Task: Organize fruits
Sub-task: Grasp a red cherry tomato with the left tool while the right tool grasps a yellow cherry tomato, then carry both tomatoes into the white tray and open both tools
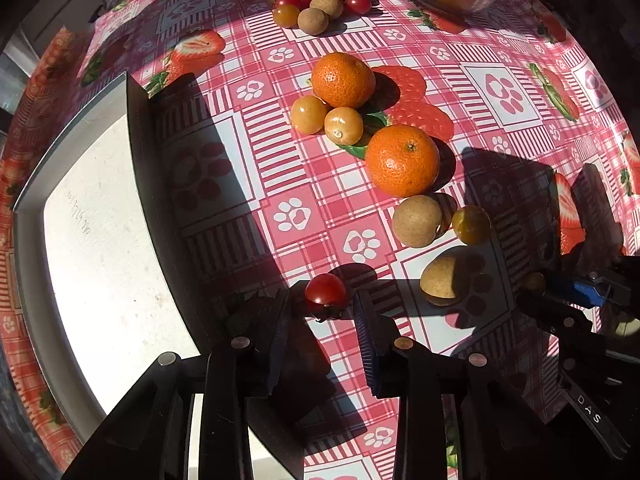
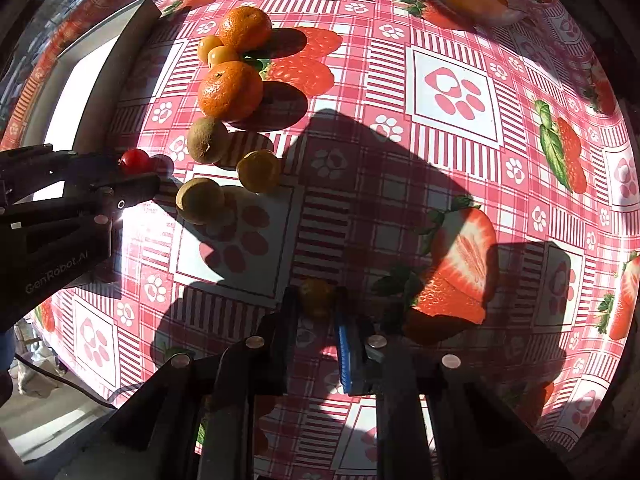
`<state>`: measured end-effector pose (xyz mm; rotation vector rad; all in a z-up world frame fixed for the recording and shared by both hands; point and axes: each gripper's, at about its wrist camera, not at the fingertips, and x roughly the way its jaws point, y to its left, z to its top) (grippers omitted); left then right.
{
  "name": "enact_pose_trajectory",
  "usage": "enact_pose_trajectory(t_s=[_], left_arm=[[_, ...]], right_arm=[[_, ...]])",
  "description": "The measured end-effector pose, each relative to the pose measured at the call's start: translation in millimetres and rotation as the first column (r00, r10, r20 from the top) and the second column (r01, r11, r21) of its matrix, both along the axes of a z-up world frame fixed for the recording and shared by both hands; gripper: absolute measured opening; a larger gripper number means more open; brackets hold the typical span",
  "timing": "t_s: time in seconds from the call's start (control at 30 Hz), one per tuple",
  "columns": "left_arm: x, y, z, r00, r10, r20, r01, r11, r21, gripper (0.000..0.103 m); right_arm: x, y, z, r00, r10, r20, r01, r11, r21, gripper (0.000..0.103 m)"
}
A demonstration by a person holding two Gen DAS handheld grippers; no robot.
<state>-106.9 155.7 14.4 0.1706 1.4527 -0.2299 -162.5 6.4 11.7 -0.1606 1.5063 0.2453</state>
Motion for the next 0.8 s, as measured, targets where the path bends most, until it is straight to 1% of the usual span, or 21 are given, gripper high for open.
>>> enact_pose_trajectory(t_s=[0.07, 0.13, 0.23, 0.4, 0.43, 0.53, 0.63, 0.67, 0.8], left_arm=[[1.7, 7.9, -0.9, 0.999, 0.021, -0.026, -0.022, 0.999, -0.040, 0.022], [2.7, 16.4, -1.8, 0.998, 0.052, -0.045, -0.056, 0.996, -0.073, 0.022], [2.6, 21.1, -3.7, 0.997, 0.061, -0.039, -0.063, 0.996, -0.070, 0.022], [8.5, 26.9, -4.6, 0.998, 0.053, -0.035, -0.055, 0.996, -0.073, 0.022], [10.7, 27.2, 0.5, 0.998, 0.055, -0.035, -0.058, 0.995, -0.079, 0.022], [12.0, 26.9, 13.3, 0.998, 0.064, -0.020, -0.065, 0.993, -0.094, 0.022], [9.2, 25.0, 30.0, 0.997, 0.079, 0.004, -0.078, 0.991, -0.111, 0.022], [8.5, 27.1, 35.6, 0.996, 0.088, 0.014, -0.086, 0.989, -0.119, 0.022], [1.9, 47.9, 57.4, 0.989, 0.141, 0.054, -0.132, 0.980, -0.151, 0.022]], right_arm=[[-1.1, -11.1, 3.4, 0.999, -0.033, -0.009, 0.033, 0.999, 0.040, 0.019], [5.4, -25.7, 8.0, 0.997, -0.075, -0.023, 0.076, 0.993, 0.089, 0.019], [15.2, -43.3, 10.0, 0.991, -0.125, -0.043, 0.129, 0.985, 0.118, 0.019], [14.6, -58.0, 14.8, 0.990, -0.133, -0.051, 0.138, 0.983, 0.119, 0.019], [14.9, -63.0, 18.8, 0.989, -0.136, -0.053, 0.142, 0.982, 0.127, 0.019], [27.0, -49.6, 29.2, 0.988, -0.145, -0.048, 0.150, 0.977, 0.149, 0.019], [33.0, -47.8, 44.4, 0.989, -0.142, -0.036, 0.146, 0.975, 0.168, 0.019], [34.3, -50.1, 50.4, 0.990, -0.137, -0.031, 0.141, 0.974, 0.175, 0.019], [40.1, -35.8, 71.2, 0.995, -0.100, -0.002, 0.098, 0.977, 0.192, 0.019]])
